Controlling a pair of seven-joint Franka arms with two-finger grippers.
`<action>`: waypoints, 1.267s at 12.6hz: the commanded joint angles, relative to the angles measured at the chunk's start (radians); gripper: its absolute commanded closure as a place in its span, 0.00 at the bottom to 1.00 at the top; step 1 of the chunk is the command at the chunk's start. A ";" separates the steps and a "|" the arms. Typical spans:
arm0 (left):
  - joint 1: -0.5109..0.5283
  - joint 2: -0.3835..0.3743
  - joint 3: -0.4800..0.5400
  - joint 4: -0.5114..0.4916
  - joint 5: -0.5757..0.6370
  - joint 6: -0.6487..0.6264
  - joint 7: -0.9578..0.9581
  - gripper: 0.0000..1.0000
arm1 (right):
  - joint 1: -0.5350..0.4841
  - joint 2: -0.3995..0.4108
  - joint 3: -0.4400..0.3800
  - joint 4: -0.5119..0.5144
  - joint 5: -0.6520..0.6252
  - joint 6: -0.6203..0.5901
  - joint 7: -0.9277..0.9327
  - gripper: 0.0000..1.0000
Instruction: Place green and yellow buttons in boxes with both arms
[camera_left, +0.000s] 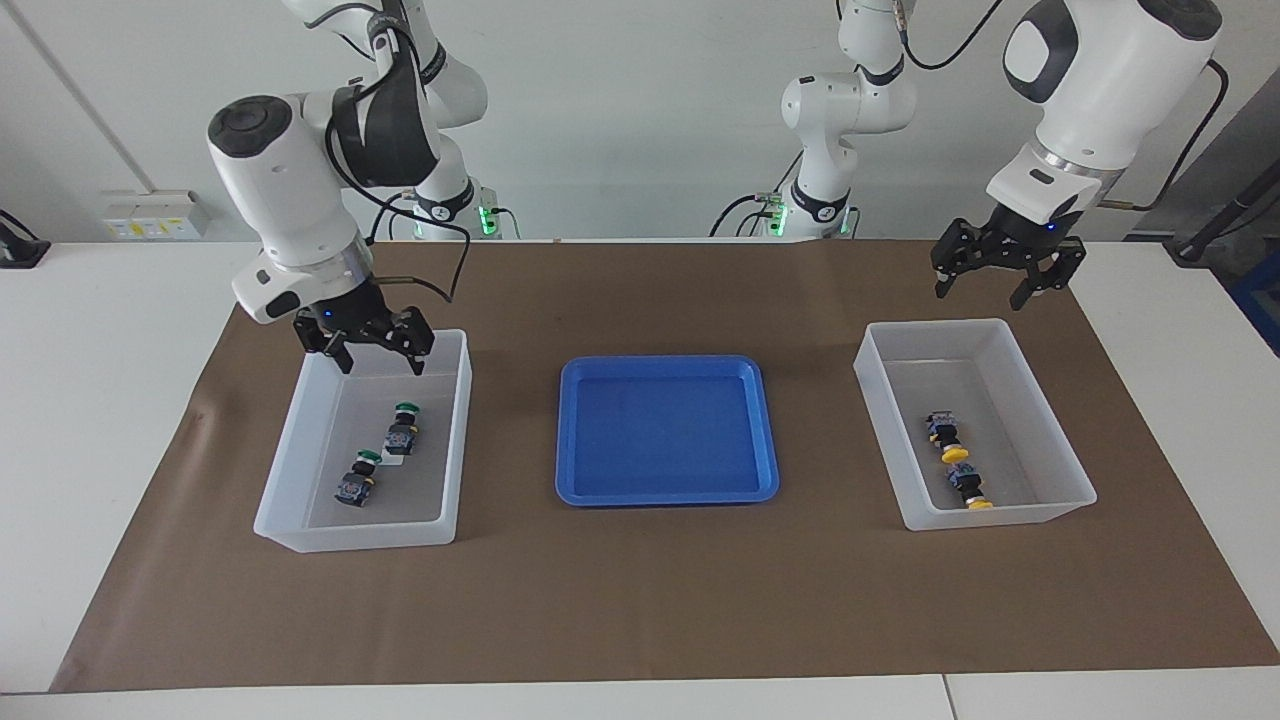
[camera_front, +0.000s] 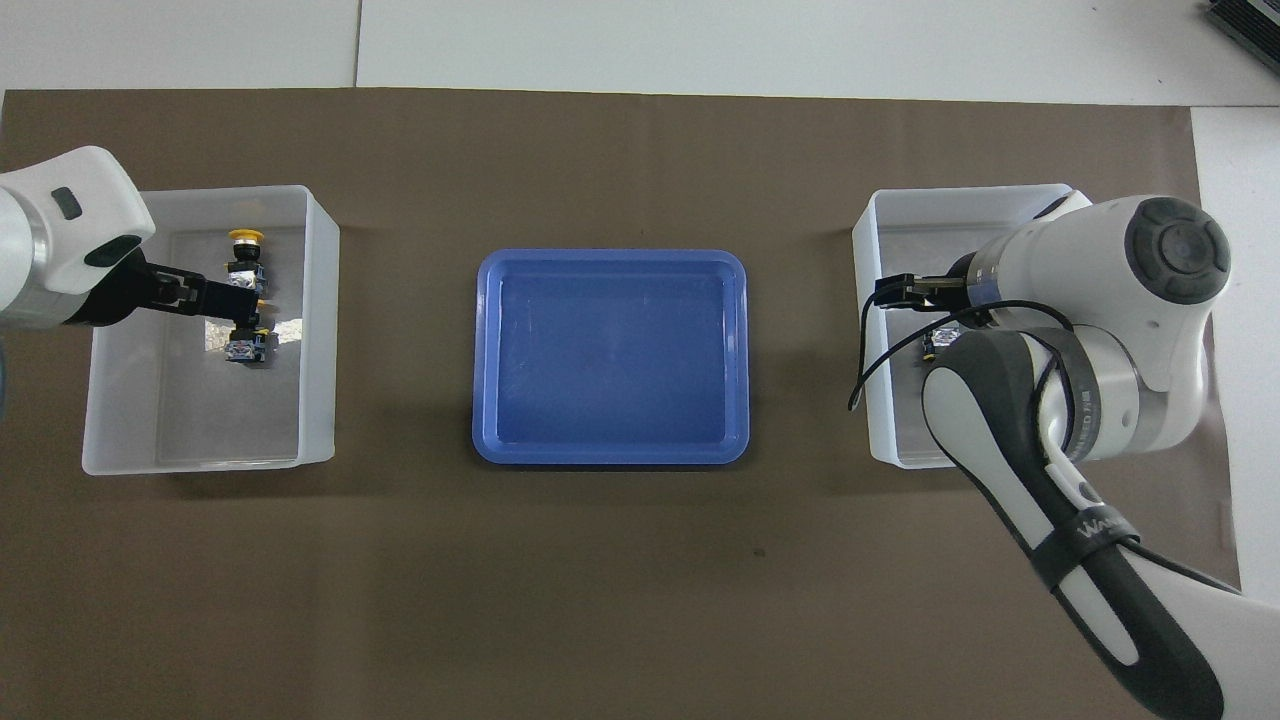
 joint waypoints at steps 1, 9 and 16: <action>0.003 0.083 -0.001 0.153 0.016 -0.118 -0.017 0.00 | -0.022 -0.053 -0.001 0.049 -0.024 -0.120 -0.041 0.00; 0.000 -0.038 0.002 0.018 0.028 -0.127 -0.053 0.00 | -0.134 -0.097 -0.001 0.186 -0.046 -0.396 -0.213 0.00; 0.012 -0.039 0.004 0.009 0.036 -0.121 -0.058 0.00 | -0.117 -0.145 0.014 0.107 -0.072 -0.344 -0.171 0.00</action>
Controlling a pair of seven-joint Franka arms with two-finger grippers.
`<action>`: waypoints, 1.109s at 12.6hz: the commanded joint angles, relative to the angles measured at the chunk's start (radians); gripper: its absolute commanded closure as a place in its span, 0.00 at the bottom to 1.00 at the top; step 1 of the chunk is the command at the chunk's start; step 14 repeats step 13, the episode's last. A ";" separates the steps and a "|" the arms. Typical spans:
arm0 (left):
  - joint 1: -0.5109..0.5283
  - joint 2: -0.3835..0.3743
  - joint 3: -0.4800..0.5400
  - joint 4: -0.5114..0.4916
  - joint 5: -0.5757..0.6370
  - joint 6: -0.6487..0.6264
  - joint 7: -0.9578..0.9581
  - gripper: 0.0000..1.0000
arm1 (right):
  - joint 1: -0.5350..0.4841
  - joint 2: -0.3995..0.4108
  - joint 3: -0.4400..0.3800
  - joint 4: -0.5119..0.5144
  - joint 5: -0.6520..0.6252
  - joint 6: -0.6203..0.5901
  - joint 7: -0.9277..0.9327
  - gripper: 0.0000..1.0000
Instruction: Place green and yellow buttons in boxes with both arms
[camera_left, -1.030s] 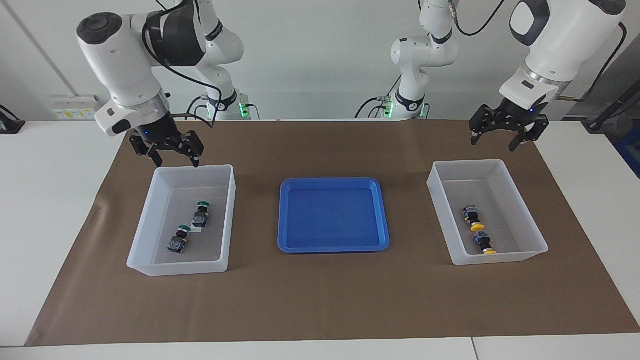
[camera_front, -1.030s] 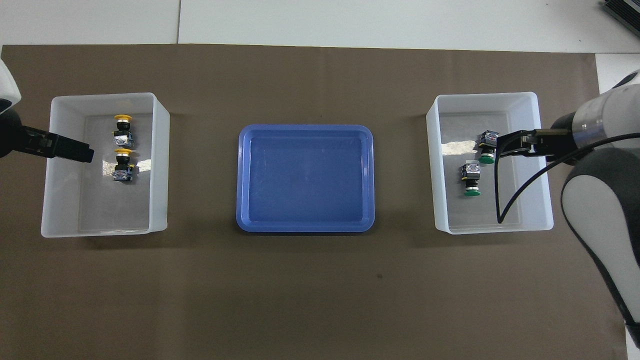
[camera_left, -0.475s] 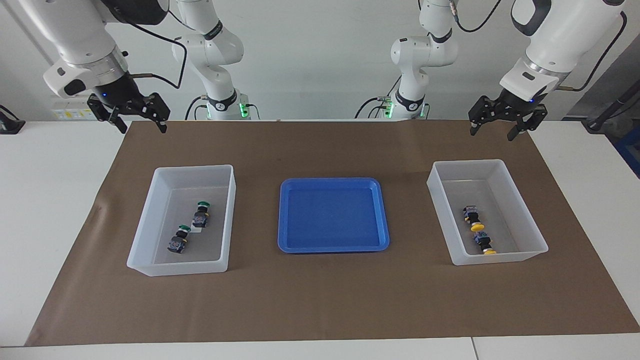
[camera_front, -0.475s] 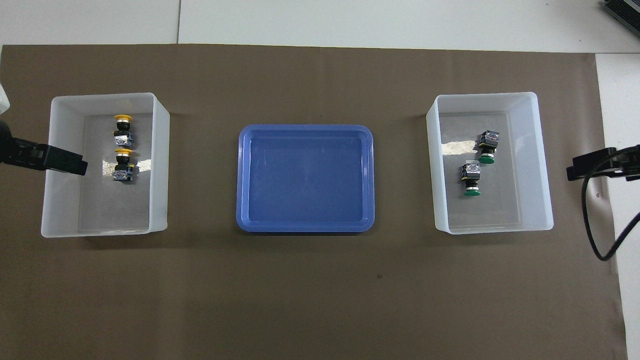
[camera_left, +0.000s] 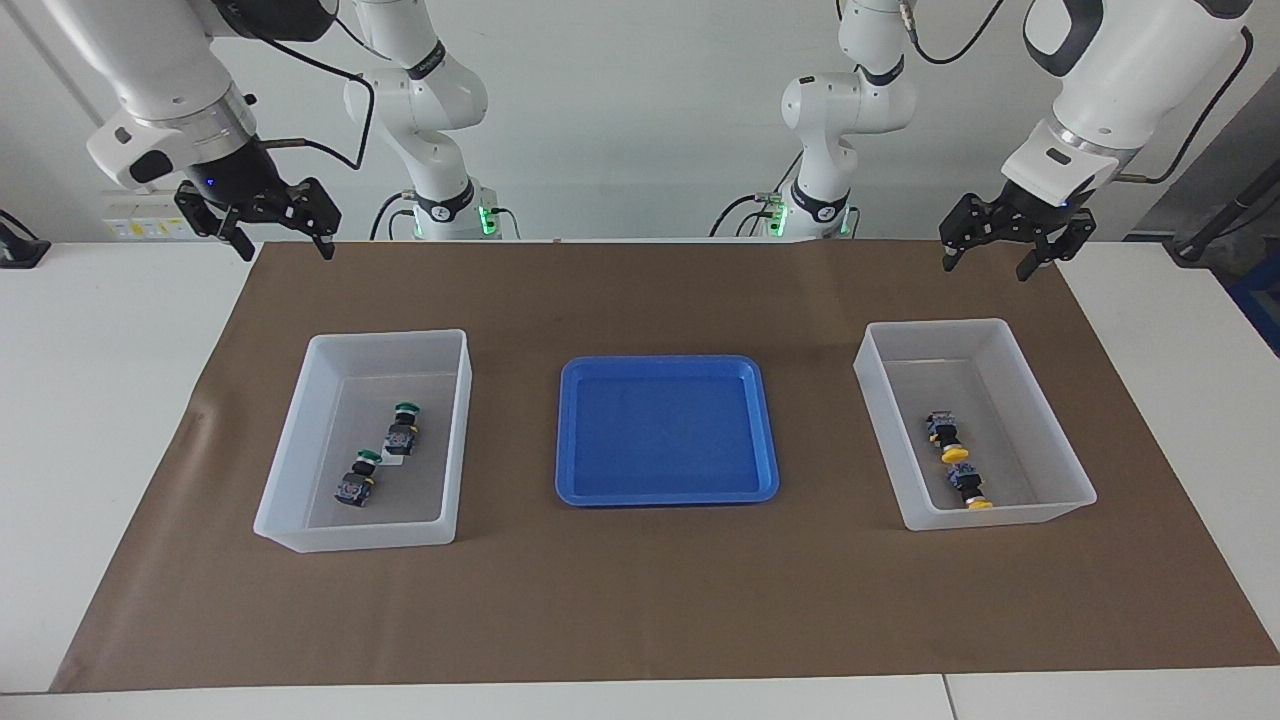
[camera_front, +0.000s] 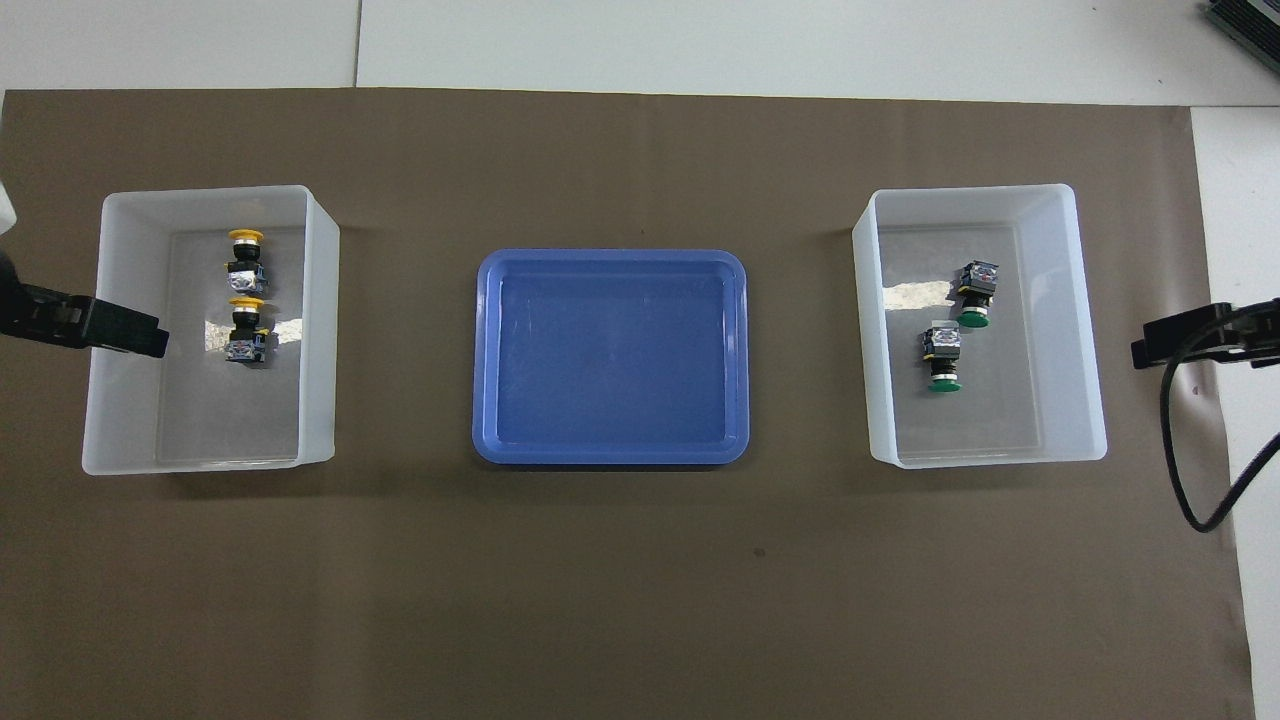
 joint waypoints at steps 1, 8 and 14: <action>0.004 -0.028 -0.004 -0.028 0.025 0.005 -0.017 0.00 | 0.015 -0.046 0.009 -0.066 -0.060 0.043 0.010 0.00; 0.012 -0.030 -0.005 -0.023 0.049 -0.021 -0.080 0.00 | 0.012 -0.044 0.007 -0.062 -0.028 0.045 0.027 0.00; 0.004 -0.027 -0.009 -0.017 0.051 -0.019 -0.118 0.00 | 0.017 -0.044 0.007 -0.063 -0.028 0.047 0.029 0.00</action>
